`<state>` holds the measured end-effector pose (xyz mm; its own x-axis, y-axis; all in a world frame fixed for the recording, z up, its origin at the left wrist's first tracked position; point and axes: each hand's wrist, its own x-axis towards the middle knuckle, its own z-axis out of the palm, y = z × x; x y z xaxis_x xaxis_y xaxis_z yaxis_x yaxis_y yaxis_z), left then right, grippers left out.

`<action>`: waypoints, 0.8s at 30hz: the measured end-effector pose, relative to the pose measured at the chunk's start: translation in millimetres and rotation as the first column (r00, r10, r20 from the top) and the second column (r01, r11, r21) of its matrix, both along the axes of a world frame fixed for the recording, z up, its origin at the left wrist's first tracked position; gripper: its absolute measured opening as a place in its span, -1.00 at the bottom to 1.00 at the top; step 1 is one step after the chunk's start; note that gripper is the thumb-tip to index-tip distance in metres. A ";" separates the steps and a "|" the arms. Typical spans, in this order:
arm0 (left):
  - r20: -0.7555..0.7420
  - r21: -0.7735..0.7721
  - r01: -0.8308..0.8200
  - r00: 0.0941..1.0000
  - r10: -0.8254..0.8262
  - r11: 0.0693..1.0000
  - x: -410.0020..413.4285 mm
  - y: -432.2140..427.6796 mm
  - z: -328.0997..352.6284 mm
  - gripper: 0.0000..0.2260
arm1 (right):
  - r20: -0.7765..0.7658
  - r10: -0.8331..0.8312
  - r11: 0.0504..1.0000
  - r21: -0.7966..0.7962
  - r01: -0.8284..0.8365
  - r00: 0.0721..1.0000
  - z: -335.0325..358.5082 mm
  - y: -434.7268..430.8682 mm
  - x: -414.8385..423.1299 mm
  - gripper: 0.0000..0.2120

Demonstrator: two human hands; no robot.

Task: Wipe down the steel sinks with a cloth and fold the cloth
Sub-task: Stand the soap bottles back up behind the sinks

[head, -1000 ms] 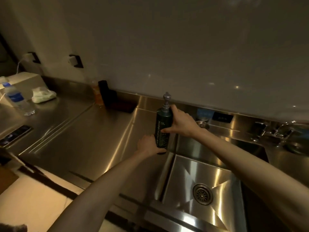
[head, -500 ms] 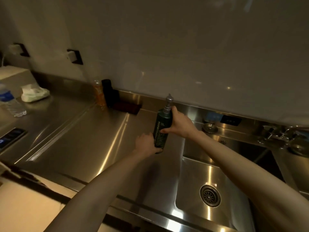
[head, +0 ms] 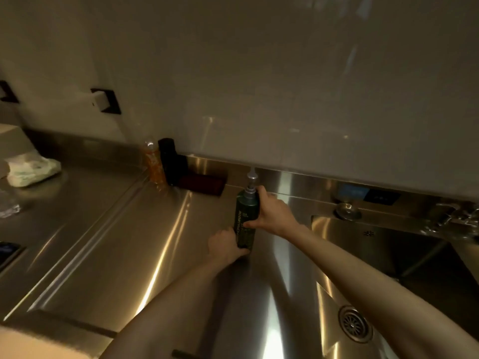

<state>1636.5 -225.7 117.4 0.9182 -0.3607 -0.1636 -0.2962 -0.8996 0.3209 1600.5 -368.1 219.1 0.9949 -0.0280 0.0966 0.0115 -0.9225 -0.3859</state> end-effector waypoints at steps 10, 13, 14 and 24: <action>-0.117 -0.078 0.104 0.987 -0.113 0.991 117.2 18.3 -12.9 -0.46 | -0.039 -0.178 0.984 0.011 0.179 0.983 -24.8 29.3 96.0 -0.28; -0.152 -0.080 0.171 0.971 -0.182 0.982 141.5 13.2 -18.4 -0.47 | -0.065 -0.228 0.974 -0.010 0.228 0.971 -29.0 27.1 118.9 -0.26; -0.154 -0.087 0.184 0.969 -0.195 0.979 148.4 12.2 -20.1 -0.47 | -0.072 -0.234 0.972 -0.016 0.234 0.969 -29.7 26.9 126.1 -0.25; 0.149 -0.076 0.255 0.959 -0.242 0.964 225.9 -0.7 -13.6 -0.53 | -0.070 -0.268 0.962 -0.081 0.262 0.961 -32.1 19.9 197.5 -0.27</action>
